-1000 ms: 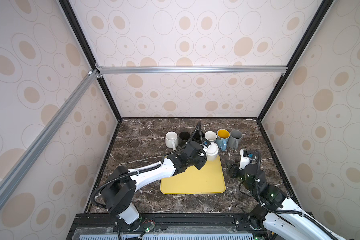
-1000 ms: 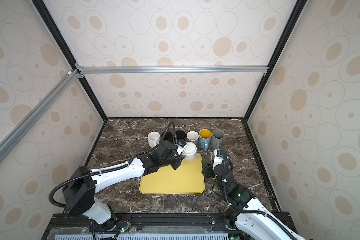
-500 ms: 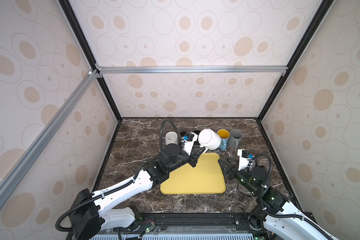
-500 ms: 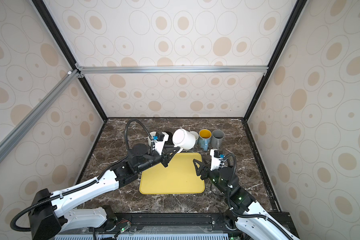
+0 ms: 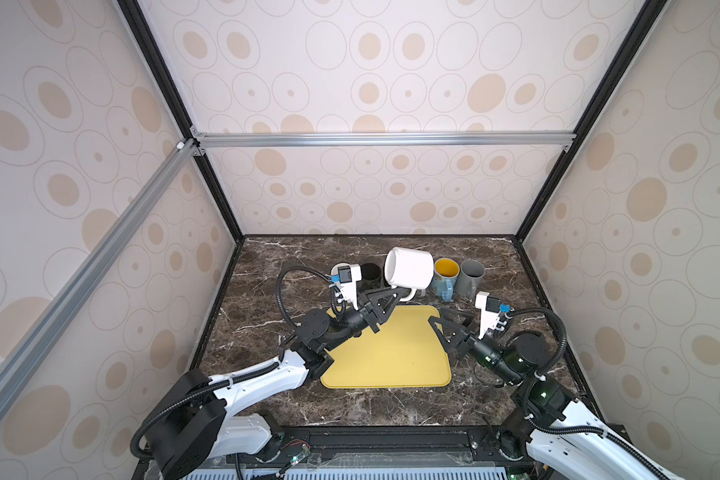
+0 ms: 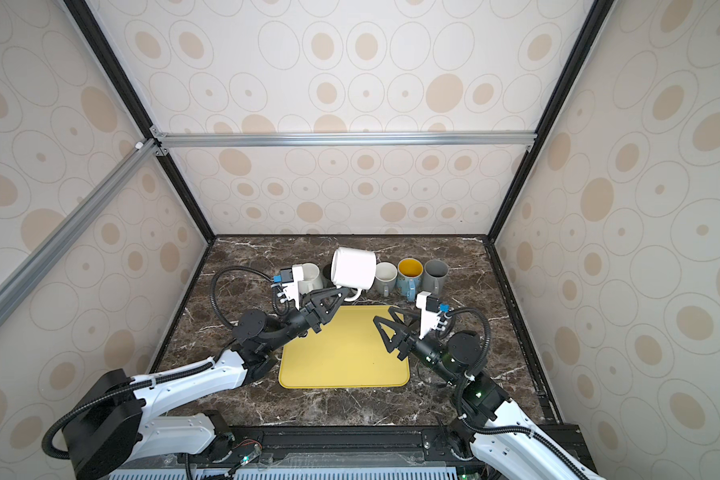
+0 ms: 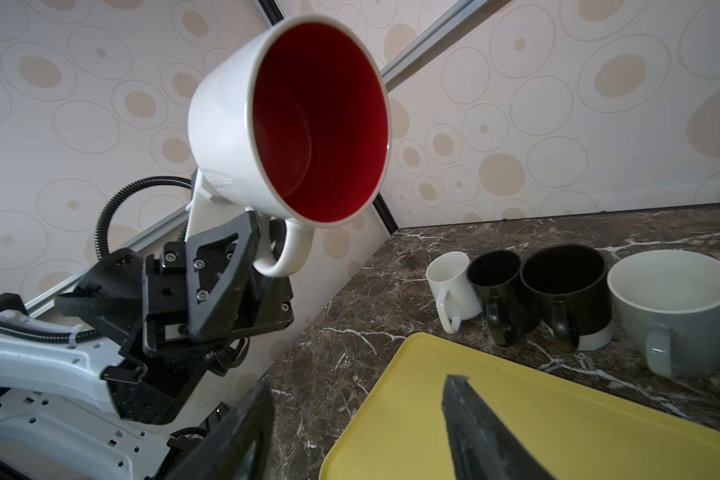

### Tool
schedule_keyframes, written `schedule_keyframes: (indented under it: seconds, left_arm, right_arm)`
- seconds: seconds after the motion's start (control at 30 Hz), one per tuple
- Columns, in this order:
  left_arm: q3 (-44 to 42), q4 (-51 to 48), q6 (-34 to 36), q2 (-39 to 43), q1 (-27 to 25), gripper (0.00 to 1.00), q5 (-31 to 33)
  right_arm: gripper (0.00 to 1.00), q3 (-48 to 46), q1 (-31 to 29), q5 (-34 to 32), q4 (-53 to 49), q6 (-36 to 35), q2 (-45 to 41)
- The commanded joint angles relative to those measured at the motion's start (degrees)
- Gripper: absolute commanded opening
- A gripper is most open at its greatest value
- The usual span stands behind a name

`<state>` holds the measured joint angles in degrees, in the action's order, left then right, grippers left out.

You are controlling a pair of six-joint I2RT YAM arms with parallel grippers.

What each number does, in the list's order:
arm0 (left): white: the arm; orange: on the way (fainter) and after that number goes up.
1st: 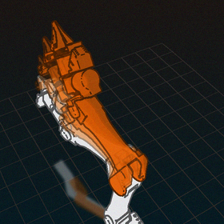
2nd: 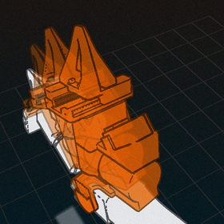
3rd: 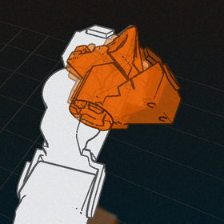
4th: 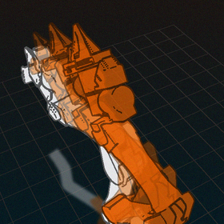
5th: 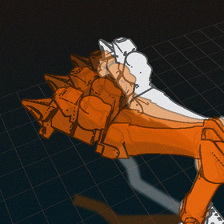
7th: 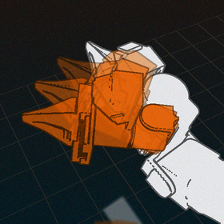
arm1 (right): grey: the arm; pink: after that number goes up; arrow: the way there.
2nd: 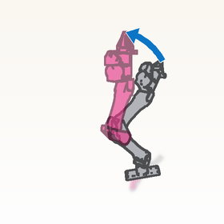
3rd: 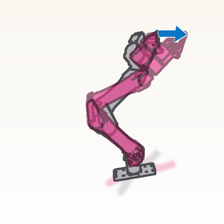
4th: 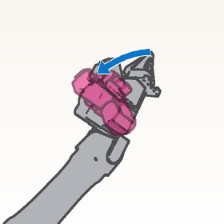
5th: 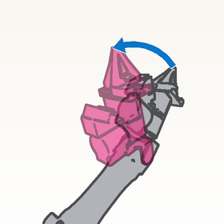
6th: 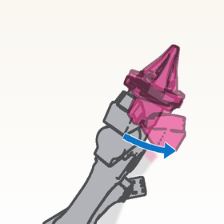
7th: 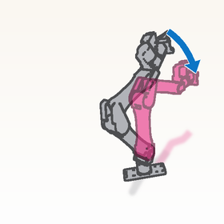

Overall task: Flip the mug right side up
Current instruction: 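Lift the red-lined mug high with the left gripper while the right gripper approaches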

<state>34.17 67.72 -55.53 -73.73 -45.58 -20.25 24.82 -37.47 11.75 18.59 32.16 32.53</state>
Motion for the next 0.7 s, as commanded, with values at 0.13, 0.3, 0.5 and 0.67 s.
schedule_keyframes:
  seconds: [0.13,0.3,0.5,0.67]
  left_arm:
    - [0.5,22.2,-10.4,-3.8,0.2,0.0,-1.5]
    - [0.3,23.1,-10.6,-4.5,0.1,0.0,-1.4]
    - [0.7,22.5,-10.0,-4.5,0.1,0.0,-2.0]
    - [0.7,21.8,-9.2,-4.4,0.1,0.0,-2.3]
  right_arm:
    - [0.66,5.0,0.3,5.8,8.3,4.0,3.7]
    - [0.63,6.4,0.2,8.4,13.1,7.3,8.5]
    - [0.57,7.3,0.3,10.2,19.7,10.9,14.1]
    - [0.53,8.6,0.3,11.8,23.0,12.7,17.0]
